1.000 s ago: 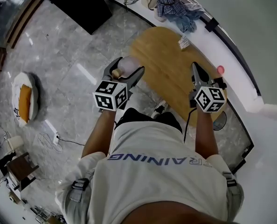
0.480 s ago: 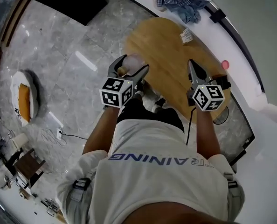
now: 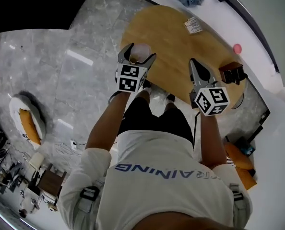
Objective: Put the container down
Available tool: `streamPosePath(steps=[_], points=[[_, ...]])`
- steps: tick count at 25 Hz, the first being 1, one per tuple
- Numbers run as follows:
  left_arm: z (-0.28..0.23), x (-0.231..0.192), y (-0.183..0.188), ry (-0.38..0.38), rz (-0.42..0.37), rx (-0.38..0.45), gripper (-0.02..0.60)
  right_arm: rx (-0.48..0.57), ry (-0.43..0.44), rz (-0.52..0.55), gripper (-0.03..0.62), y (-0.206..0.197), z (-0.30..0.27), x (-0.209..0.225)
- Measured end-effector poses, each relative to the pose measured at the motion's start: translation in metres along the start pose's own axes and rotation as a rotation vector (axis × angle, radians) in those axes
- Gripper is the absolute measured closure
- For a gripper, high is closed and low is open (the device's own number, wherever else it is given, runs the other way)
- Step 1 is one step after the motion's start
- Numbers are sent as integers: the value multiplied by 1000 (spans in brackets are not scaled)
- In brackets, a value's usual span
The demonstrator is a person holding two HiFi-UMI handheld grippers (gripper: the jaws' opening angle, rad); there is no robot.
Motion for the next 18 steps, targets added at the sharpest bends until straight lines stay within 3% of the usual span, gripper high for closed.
streamPosePath(steps=[15,18], points=[[-209,-27,-90,-88,-237,-196,179,-73,-100,-146,579,-67,-71,48],[-233,-21,-99,-107,-228,-227,179,-86,-124,-193,579,-86,-69,58]])
Point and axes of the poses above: the fingertips, and each gripper's own axes: z backward along the fingers, x to its right, y out of its top, the point moved 3 cm from there along z, backward along the fingers, and after that the axes turned 10 degrees about -z, right-handed, at the moved point
